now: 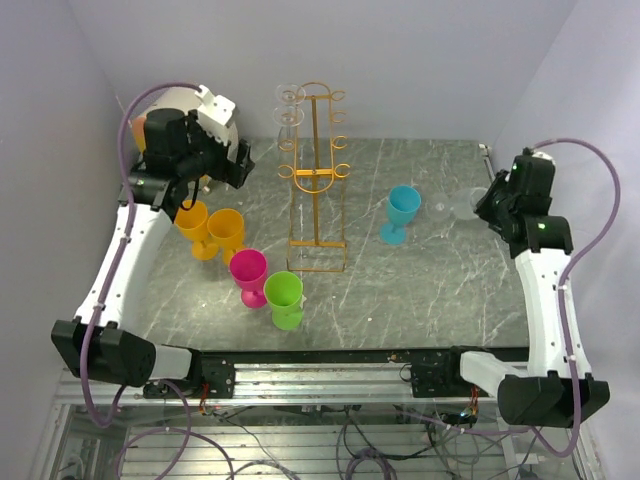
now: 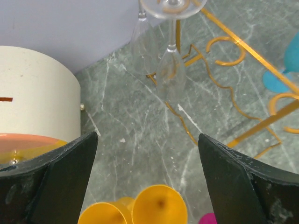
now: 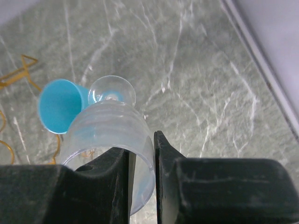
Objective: Place the wine glass upside down on the wine glass rack
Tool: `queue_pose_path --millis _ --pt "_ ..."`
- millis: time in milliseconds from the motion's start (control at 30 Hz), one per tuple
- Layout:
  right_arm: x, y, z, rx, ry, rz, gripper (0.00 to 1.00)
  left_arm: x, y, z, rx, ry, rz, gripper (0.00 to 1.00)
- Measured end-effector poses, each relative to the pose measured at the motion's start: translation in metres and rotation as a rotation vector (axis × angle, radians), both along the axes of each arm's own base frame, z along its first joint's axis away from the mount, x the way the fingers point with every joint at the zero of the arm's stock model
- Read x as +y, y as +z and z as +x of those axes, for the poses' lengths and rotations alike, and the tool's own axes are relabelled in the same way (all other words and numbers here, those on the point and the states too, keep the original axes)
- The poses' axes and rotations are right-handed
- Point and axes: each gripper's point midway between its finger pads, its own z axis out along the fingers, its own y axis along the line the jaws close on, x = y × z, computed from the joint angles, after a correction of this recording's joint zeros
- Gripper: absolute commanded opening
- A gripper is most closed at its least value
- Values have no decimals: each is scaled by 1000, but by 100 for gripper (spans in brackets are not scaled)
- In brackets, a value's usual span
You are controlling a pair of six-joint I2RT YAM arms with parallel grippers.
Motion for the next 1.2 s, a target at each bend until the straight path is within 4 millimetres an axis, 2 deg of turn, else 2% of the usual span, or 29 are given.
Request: queue_pose_path --millis 167,267,367,467,567,667,767,833,900,1000,1100,1200 --pt "-4 67 3 -141 8 -51 0 1 44 -30 67 15 -63 99" --pt "-7 104 -1 -226 5 -80 0 -6 76 -52 118 38 -199 99" --pt "-4 132 -4 -295 20 -88 0 -21 102 -72 191 19 -398 99" --pt "6 157 0 -373 69 -63 0 -41 104 -92 360 -19 -667 93" --pt "23 173 12 -432 134 2 0 -58 83 -94 581 -10 -917 89" --pt "39 185 34 -485 189 74 0 -70 58 -77 782 57 -1070 91" --pt "60 193 61 -513 229 121 0 -80 57 -60 884 101 -1156 92" --pt "86 198 75 -527 262 121 0 -86 73 -56 898 98 -1203 91" --pt "130 206 87 -553 318 114 0 -90 95 -56 886 78 -1246 90" --pt "187 209 92 -590 402 120 0 -97 135 -62 842 15 -1295 88" --pt "209 200 95 -627 394 102 0 -106 163 -69 815 -40 -1322 87" --pt "217 189 92 -661 366 74 0 -112 174 -68 813 -53 -1343 85"
